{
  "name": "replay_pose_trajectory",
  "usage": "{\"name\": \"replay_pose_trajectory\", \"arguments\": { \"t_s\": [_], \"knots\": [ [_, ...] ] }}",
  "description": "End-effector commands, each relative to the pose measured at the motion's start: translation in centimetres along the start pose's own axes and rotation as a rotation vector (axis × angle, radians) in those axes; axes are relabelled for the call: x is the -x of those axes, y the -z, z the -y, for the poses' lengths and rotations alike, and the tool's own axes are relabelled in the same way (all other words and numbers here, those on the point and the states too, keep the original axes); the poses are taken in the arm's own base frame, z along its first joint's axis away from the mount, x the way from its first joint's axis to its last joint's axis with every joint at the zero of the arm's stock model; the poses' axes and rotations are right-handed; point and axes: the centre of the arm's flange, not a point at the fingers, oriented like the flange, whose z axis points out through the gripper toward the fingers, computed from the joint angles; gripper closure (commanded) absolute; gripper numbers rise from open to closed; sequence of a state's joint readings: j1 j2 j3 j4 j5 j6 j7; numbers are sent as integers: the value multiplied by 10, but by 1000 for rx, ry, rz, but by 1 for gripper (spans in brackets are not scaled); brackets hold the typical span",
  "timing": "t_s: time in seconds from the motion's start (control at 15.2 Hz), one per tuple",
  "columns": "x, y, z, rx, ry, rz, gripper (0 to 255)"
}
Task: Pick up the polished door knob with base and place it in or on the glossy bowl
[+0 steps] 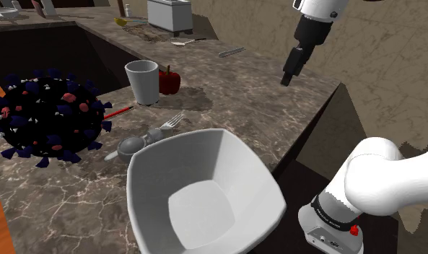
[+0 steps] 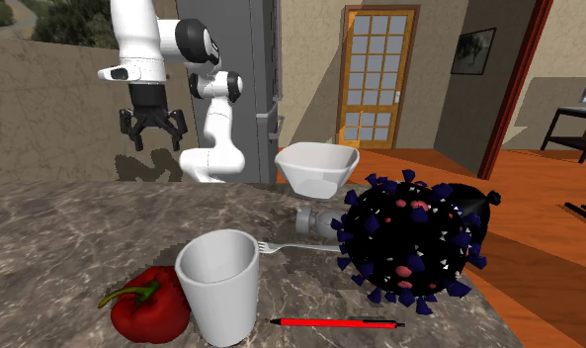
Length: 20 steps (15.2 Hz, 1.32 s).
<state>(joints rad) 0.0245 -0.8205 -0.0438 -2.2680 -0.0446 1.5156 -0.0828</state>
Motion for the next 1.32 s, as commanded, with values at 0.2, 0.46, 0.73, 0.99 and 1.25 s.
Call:
{"name": "replay_pose_trajectory", "arguments": {
  "t_s": [0.2, 0.46, 0.73, 0.99, 1.25],
  "knots": [
    [-33, -5, 23, 4, 101, 5, 0],
    [-74, -11, 58, 10, 235, 12, 0],
    [-109, -18, 98, 15, 369, 18, 0],
    [-139, -26, 143, 21, 503, 25, 0],
    [-162, -34, 191, 26, 637, 32, 0]
  ]
}}
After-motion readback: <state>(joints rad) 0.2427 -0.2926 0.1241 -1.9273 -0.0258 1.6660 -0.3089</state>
